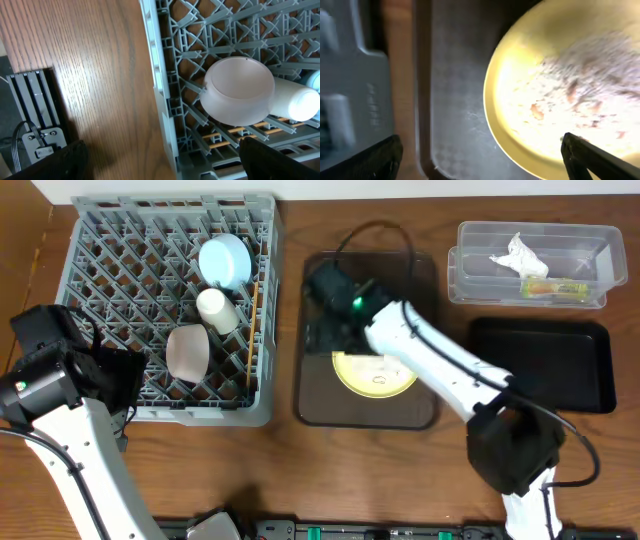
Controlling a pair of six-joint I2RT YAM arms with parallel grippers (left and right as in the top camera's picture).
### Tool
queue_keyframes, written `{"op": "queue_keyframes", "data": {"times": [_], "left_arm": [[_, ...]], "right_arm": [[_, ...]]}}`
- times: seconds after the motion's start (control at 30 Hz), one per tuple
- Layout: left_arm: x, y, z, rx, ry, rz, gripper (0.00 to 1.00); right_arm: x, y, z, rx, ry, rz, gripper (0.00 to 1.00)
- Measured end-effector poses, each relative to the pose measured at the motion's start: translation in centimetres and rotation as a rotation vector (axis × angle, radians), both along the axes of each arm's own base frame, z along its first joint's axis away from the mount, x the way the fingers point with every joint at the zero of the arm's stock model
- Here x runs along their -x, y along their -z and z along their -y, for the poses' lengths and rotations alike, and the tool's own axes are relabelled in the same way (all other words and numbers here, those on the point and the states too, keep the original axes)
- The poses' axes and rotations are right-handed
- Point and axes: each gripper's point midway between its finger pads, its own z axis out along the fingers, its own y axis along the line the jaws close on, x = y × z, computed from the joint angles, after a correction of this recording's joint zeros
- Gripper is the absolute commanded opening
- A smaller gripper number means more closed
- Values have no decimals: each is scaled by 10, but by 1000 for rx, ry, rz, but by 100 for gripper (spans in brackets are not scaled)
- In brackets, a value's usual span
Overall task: Sort waste into correct bins and load items into the dishwasher
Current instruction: 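Lower the right gripper back to the yellow plate's rim, then close the right gripper on the yellow plate's left rim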
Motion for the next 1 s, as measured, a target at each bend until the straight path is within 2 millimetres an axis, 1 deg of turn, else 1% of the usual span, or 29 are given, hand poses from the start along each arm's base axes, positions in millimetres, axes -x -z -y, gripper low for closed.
{"op": "queue_keyframes", "data": {"times": [0.1, 0.17, 0.23, 0.3, 0.37, 0.43, 0.5, 0.57, 0.63, 0.7, 0.8, 0.87, 0.9, 1.0], "left_arm": [[0, 0, 0, 0, 0, -1, 98], [0, 0, 0, 0, 0, -1, 98], [0, 0, 0, -1, 0, 0, 98], [0, 0, 0, 0, 0, -1, 98], [0, 0, 0, 0, -1, -1, 98], [0, 0, 0, 0, 0, 0, 98], [0, 0, 0, 0, 0, 0, 98], [0, 0, 0, 0, 0, -1, 98], [0, 0, 0, 0, 0, -1, 98], [0, 0, 0, 0, 0, -1, 98], [0, 0, 0, 0, 0, -1, 98], [0, 0, 0, 0, 0, -1, 98], [0, 0, 0, 0, 0, -1, 98], [0, 0, 0, 0, 0, 0, 98]], "right_arm": [[-17, -23, 6, -33, 24, 20, 97], [-24, -36, 7, -48, 33, 39, 97], [-28, -44, 5, -54, 36, 47, 97], [-34, -47, -1, -59, 38, 50, 96], [-41, -37, -6, -45, 40, 35, 93], [-46, -15, -10, -17, 44, 3, 90], [-48, 17, -12, 21, 48, -42, 88], [-46, 47, -10, 66, 60, -87, 88], [-43, 66, -7, 107, 74, -107, 89], [-41, 70, -8, 140, 88, -90, 89], [-38, 67, -15, 169, 108, -45, 86], [-35, 66, -18, 188, 121, -23, 82], [-33, 66, -21, 195, 127, -13, 78], [-29, 64, -25, 222, 148, 24, 73]]}}
